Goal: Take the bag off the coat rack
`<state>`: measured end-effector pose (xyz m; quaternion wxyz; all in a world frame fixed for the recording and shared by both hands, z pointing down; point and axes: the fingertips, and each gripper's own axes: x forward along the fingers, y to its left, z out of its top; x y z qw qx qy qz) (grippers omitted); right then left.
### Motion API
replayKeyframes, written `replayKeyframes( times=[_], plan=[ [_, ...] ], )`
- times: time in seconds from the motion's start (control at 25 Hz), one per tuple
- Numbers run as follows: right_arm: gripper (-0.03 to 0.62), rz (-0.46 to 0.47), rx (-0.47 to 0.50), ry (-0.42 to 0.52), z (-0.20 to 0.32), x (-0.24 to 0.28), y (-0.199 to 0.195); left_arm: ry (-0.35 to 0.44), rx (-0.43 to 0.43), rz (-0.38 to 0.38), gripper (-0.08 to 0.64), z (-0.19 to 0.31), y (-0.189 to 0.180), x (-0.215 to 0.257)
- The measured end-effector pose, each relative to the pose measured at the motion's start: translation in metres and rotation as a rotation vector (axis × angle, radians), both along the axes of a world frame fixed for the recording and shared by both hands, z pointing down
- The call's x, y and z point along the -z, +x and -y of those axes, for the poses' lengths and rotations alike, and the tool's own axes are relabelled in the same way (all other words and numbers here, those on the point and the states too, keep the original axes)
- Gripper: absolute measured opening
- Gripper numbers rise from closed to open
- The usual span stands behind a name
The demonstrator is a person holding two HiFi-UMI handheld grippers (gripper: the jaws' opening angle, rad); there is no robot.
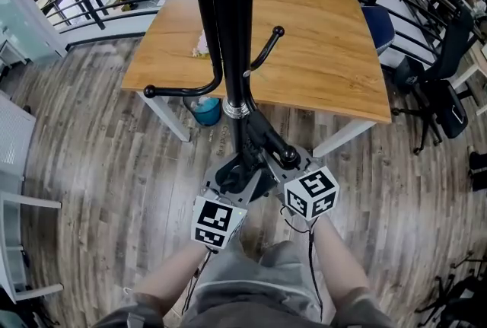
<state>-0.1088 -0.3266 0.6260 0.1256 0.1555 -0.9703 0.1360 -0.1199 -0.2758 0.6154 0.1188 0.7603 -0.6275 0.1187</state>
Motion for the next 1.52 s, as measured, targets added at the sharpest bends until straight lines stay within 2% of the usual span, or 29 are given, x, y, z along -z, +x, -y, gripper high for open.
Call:
replayKeyframes(
  times=[0.12,0.28,0.32,0.36,0.64,0.88,1.16,1.36,1.52],
  plan=[
    [0.042,0.015,-0.039,-0.04,0.002,0.003,0.008,-0.008,0.012,-0.004,0.215,-0.002,-0.006,-0.003],
    [0.032,0.023,-0.057,-0.066,-0.005,0.015,0.024,-0.03,0.021,-0.045,0.209,-0.006,-0.008,-0.002],
    [0.032,0.025,-0.055,-0.064,-0.009,0.02,0.027,-0.018,0.025,-0.058,0.187,-0.008,-0.009,0.002],
    [0.032,0.029,-0.054,-0.062,-0.013,0.026,0.03,-0.001,0.033,-0.07,0.044,-0.011,-0.012,0.007],
    [0.032,0.082,-0.06,-0.065,-0.029,0.077,0.043,0.036,0.071,-0.107,0.038,-0.013,-0.036,0.035],
    [0.032,0.133,-0.073,-0.016,-0.034,0.136,0.061,0.121,0.081,-0.113,0.038,-0.015,-0.04,0.093],
    [0.032,0.183,-0.116,0.01,-0.042,0.209,0.092,0.177,0.033,-0.076,0.038,-0.036,-0.024,0.17],
    [0.032,0.221,-0.17,0.032,-0.054,0.253,0.119,0.214,-0.034,-0.035,0.038,-0.047,0.0,0.216],
    [0.032,0.231,-0.232,0.06,-0.064,0.287,0.14,0.257,-0.078,-0.055,0.038,-0.047,0.014,0.255]
  ],
)
